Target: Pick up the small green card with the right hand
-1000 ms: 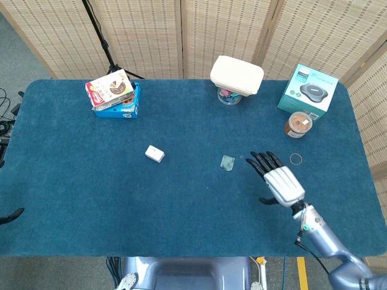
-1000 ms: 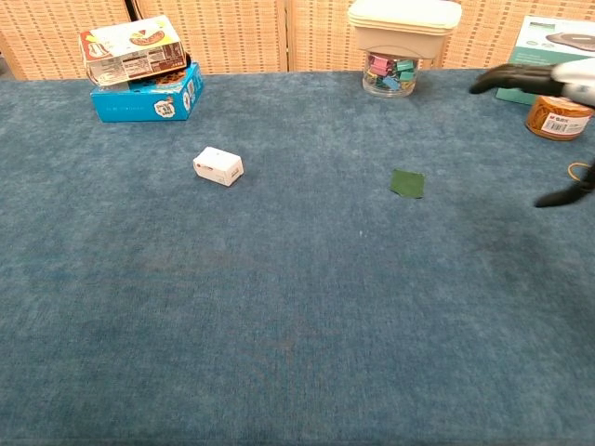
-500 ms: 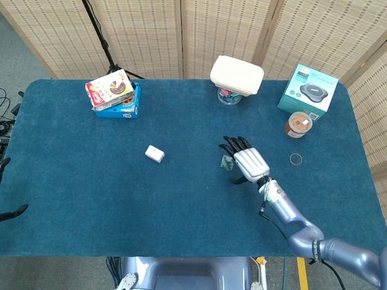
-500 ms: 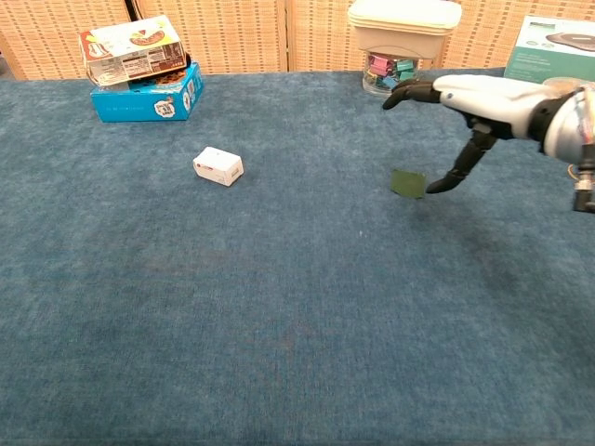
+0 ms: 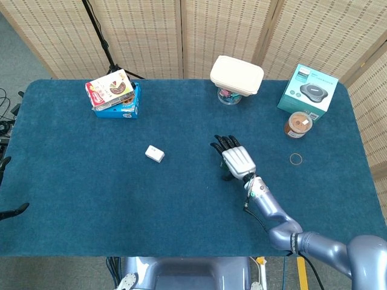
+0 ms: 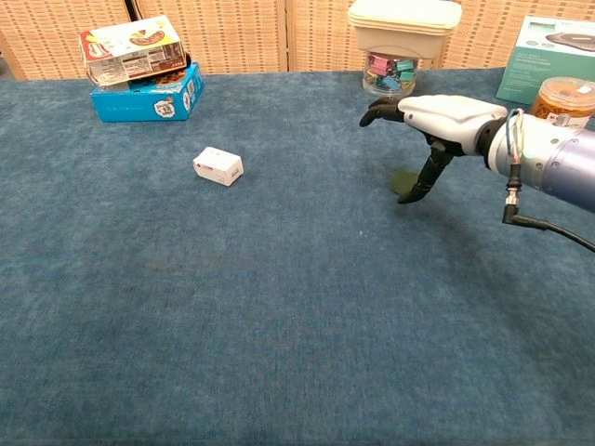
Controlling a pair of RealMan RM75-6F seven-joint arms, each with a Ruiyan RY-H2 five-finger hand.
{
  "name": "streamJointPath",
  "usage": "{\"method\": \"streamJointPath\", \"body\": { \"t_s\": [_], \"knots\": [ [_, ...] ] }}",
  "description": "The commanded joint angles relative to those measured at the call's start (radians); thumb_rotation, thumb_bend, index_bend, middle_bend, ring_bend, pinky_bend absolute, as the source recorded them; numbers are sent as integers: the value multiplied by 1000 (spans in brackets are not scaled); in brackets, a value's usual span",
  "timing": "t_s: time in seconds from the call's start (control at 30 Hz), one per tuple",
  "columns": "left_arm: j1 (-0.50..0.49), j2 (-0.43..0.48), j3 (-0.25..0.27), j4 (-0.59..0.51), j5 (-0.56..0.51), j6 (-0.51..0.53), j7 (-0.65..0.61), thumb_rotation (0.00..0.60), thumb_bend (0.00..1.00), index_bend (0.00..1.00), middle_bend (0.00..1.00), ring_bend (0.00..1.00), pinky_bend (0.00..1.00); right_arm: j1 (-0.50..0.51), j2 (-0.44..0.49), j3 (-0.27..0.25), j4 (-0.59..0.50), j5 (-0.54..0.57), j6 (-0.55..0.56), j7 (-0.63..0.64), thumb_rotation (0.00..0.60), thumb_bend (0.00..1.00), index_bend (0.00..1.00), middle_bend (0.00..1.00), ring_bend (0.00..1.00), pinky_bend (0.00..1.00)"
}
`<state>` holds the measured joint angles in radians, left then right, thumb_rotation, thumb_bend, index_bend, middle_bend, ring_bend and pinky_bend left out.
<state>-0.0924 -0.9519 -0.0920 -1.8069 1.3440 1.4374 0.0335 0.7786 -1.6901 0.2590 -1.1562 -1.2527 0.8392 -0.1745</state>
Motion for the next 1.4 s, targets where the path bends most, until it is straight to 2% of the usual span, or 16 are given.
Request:
{"method": "streamJointPath", "body": {
  "t_s": [0.03,0.3,0.9,1.4],
  "knots": [
    [-2,1,0,0,-2,-3,-2,600,0,0,0,0,15,12,-19,-6,37,11,3,-29,600,0,119,0,0,0],
    [-7,1,-3,3,-11,-12,-1,600,0,0,0,0,15,21,-50,-20,113,12,23,-49,600,0,120,0,0,0],
    [-7,1,-3,0,-14,-11,2,600,0,0,0,0,15,31,-67,-35,132,22,33,-67,600,0,123,0,0,0],
    [-4,5,-3,5,-13,-9,-15,600,0,0,0,0,15,48,-115,-26,210,25,54,-67,600,0,152,0,0,0]
  ]
}}
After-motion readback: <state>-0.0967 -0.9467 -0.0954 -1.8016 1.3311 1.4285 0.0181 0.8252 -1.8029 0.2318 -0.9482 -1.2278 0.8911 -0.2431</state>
